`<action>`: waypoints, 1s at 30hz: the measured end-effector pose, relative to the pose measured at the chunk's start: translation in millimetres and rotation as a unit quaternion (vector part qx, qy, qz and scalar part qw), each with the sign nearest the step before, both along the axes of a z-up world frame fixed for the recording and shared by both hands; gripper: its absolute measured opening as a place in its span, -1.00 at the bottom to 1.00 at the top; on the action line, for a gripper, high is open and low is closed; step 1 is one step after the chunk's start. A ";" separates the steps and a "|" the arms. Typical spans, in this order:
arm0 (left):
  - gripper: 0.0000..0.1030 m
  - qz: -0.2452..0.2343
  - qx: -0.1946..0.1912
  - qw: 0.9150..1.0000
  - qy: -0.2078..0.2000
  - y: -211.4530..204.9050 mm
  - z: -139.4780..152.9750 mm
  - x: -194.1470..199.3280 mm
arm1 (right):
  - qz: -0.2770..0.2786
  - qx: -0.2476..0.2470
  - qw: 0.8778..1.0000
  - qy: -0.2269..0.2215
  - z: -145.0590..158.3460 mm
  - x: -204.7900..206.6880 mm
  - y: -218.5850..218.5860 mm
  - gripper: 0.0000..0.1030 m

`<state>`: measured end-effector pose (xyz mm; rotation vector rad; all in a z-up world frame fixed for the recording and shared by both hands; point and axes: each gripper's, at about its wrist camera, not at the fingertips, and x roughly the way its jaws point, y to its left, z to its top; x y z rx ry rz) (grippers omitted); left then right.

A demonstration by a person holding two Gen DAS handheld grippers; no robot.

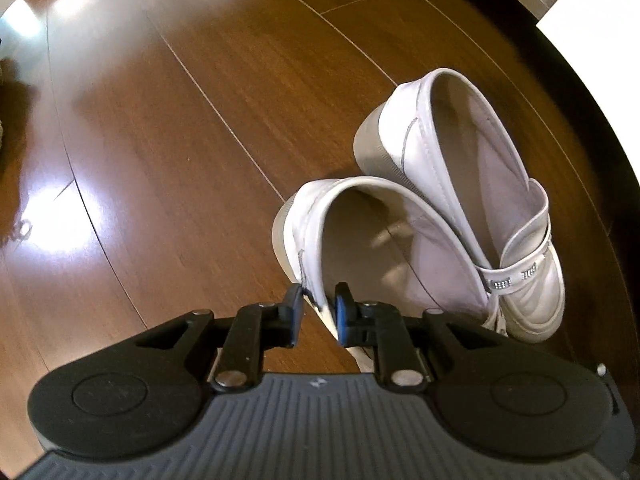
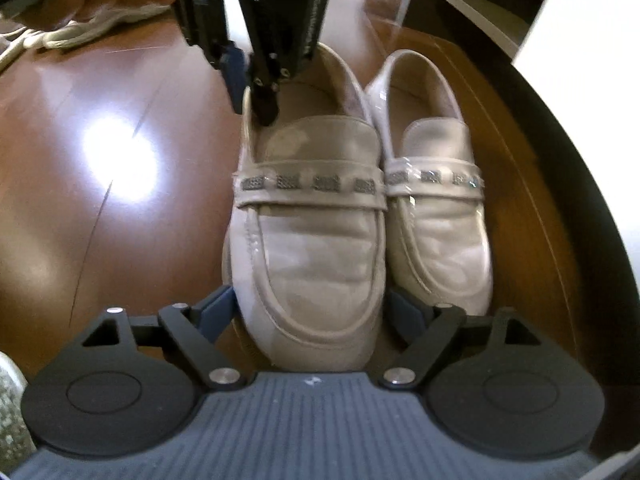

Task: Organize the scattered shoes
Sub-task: 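Place the second loafer beside the first with the right gripper while the left gripper aligns the first loafer, then release the loafers and pull both tools back toward the pile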

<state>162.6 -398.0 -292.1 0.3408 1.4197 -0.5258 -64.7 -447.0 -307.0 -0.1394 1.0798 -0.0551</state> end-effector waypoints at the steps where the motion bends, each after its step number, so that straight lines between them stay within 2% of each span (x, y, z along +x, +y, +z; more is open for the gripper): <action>1: -0.63 0.001 -0.001 1.000 0.001 0.3 1.0 -0.3 | -0.006 0.001 1.000 -0.004 0.4 -3.0 1.4 0.54; 2: -0.63 -0.001 -0.001 1.000 0.001 0.2 1.6 -0.6 | -0.010 -0.003 1.000 -0.008 0.1 -5.5 2.7 0.47; 6: -0.63 -0.002 0.001 1.000 0.002 0.8 4.9 -2.8 | -0.023 -0.004 1.000 -0.011 0.4 -9.1 1.9 0.46; 10: -0.42 -0.003 -0.005 1.000 -0.003 6.8 16.8 -6.2 | -0.026 -0.001 1.000 0.000 5.8 -9.0 0.3 0.43; 12: -0.23 -0.008 -0.009 1.000 -0.017 10.0 28.6 -9.6 | -0.048 0.012 0.999 -0.001 16.4 -9.9 -2.3 0.47; 14: -0.01 -0.030 -0.015 0.998 -0.055 19.9 57.0 -20.4 | -0.096 0.043 0.994 -0.008 34.5 -13.8 -9.5 0.59; 17: 0.08 -0.089 -0.018 0.989 -0.114 46.7 104.0 -44.3 | -0.182 0.101 0.978 -0.016 64.3 -23.5 -17.3 0.60; 19: 0.08 -0.121 -0.012 0.983 -0.135 60.7 121.3 -57.4 | -0.216 0.136 0.967 -0.019 85.1 -32.9 -19.5 0.60; 23: 0.08 -0.136 -0.002 0.978 -0.159 83.0 151.1 -69.1 | -0.232 0.156 0.960 -0.024 122.0 -43.6 -12.7 0.60; 25: 0.08 -0.133 -0.003 0.974 -0.184 97.3 183.5 -84.2 | -0.233 0.155 0.960 -0.027 141.6 -44.2 -6.7 0.60; 27: 0.10 -0.130 -0.010 0.970 -0.207 93.6 199.3 -100.6 | -0.232 0.155 0.960 -0.036 161.9 -46.9 -3.0 0.60; 30: 0.16 -0.134 -0.028 0.966 -0.218 104.9 223.3 -114.7 | -0.233 0.147 0.960 -0.046 182.9 -56.8 3.9 0.61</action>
